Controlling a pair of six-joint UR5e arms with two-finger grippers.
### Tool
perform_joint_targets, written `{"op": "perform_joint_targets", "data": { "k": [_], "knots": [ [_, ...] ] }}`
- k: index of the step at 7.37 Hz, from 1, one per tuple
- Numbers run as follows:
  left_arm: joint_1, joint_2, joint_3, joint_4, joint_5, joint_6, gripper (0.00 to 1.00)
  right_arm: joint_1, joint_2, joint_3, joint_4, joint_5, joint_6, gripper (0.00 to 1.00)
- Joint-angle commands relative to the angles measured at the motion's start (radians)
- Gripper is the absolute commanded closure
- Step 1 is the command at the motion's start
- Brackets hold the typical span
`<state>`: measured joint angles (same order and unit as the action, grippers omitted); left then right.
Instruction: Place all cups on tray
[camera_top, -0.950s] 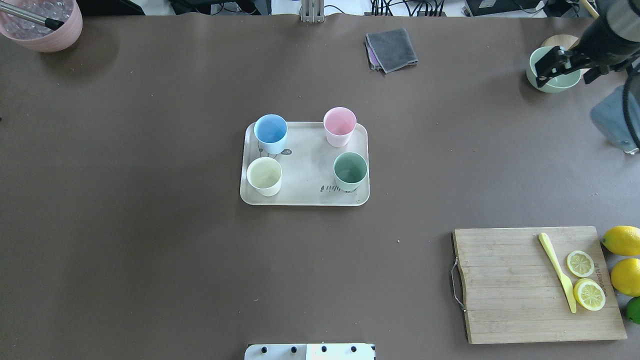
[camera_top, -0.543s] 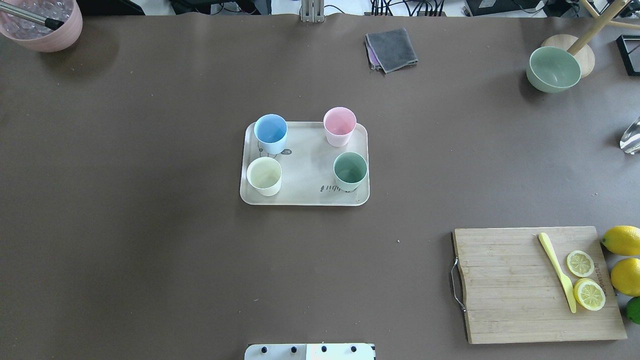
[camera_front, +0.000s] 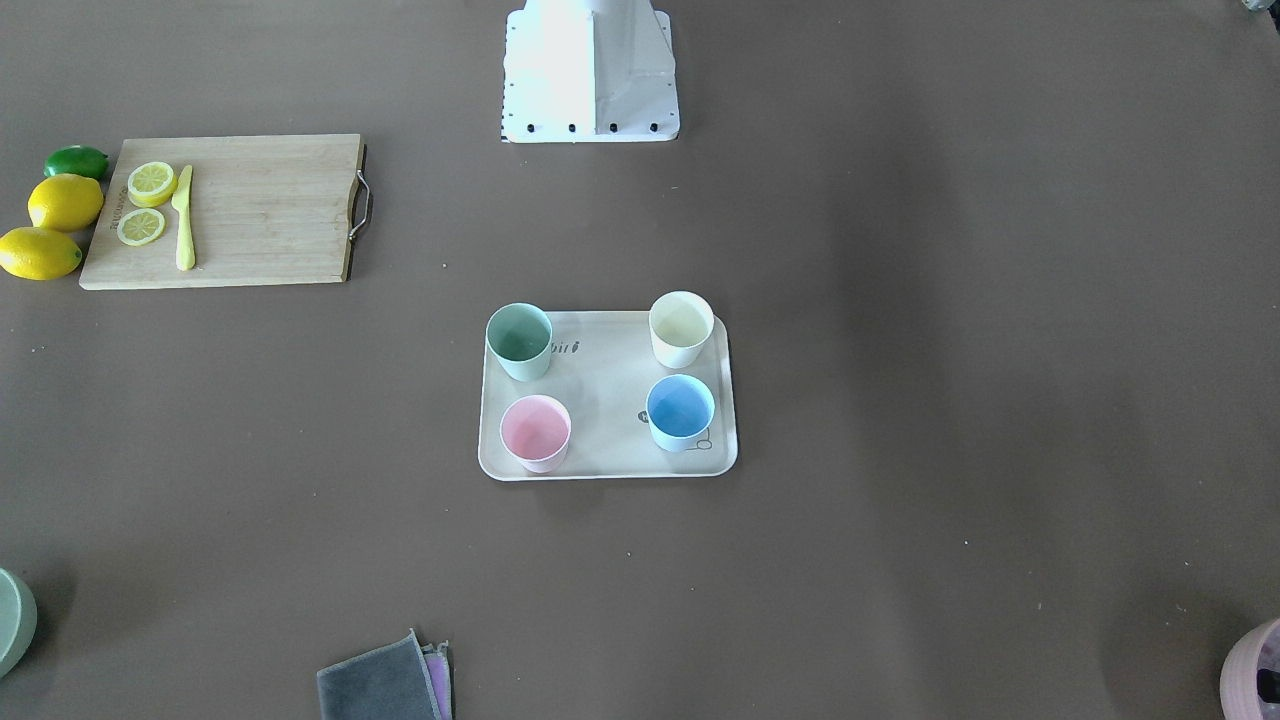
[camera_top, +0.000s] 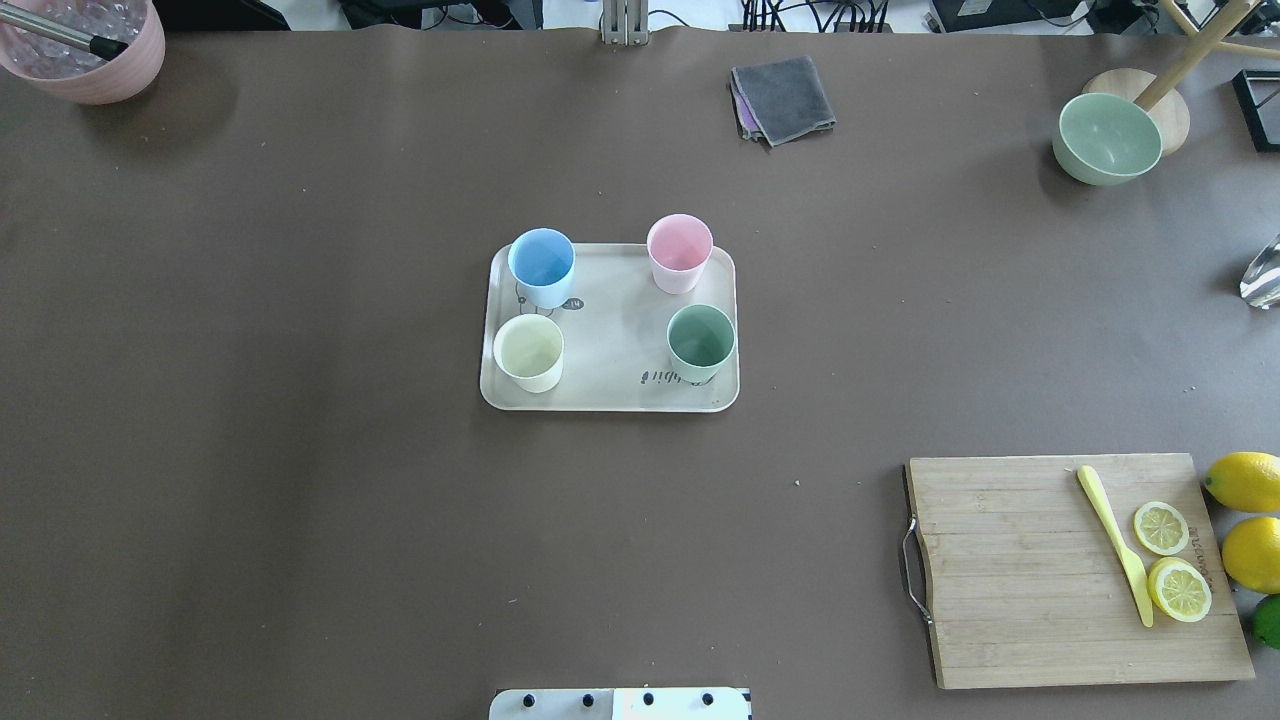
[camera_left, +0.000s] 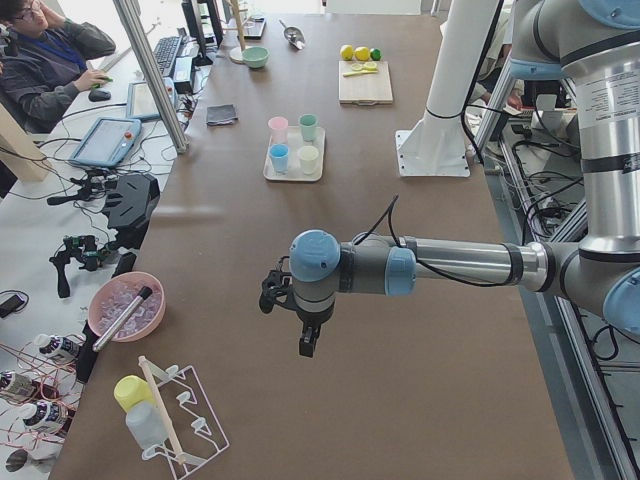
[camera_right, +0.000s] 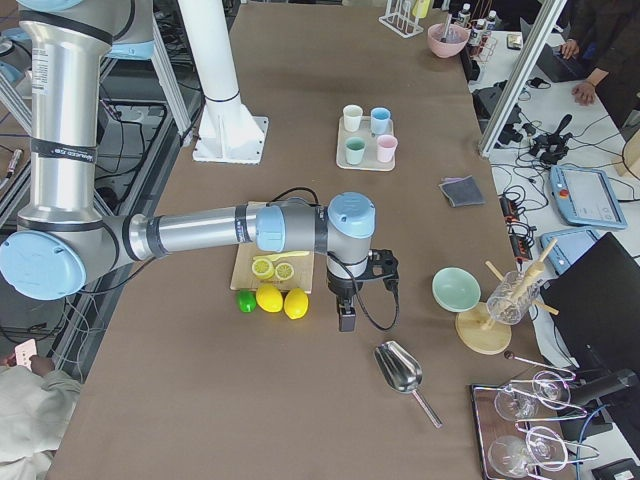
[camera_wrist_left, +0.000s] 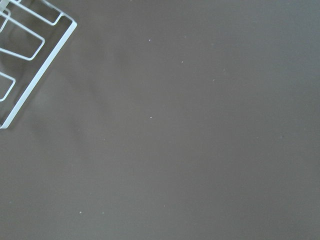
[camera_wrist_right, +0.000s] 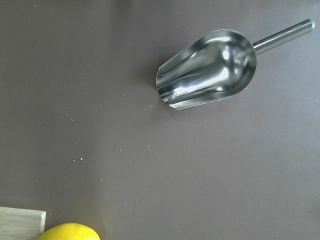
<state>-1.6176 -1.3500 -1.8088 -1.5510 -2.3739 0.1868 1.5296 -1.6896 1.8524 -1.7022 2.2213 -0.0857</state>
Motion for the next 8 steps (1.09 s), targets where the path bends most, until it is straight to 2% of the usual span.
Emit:
{"op": "perform_joint_targets", "data": {
  "k": [1,8],
  "knots": [
    [-0.089,0.009,0.006,-0.009,-0.004,0.003,0.02,0.004,-0.001,0.002,0.001,0.018,0.000,0.00],
    [-0.091,0.009,-0.003,-0.014,-0.005,0.005,0.02,0.017,-0.028,0.004,-0.001,0.020,0.003,0.00]
  ]
}}
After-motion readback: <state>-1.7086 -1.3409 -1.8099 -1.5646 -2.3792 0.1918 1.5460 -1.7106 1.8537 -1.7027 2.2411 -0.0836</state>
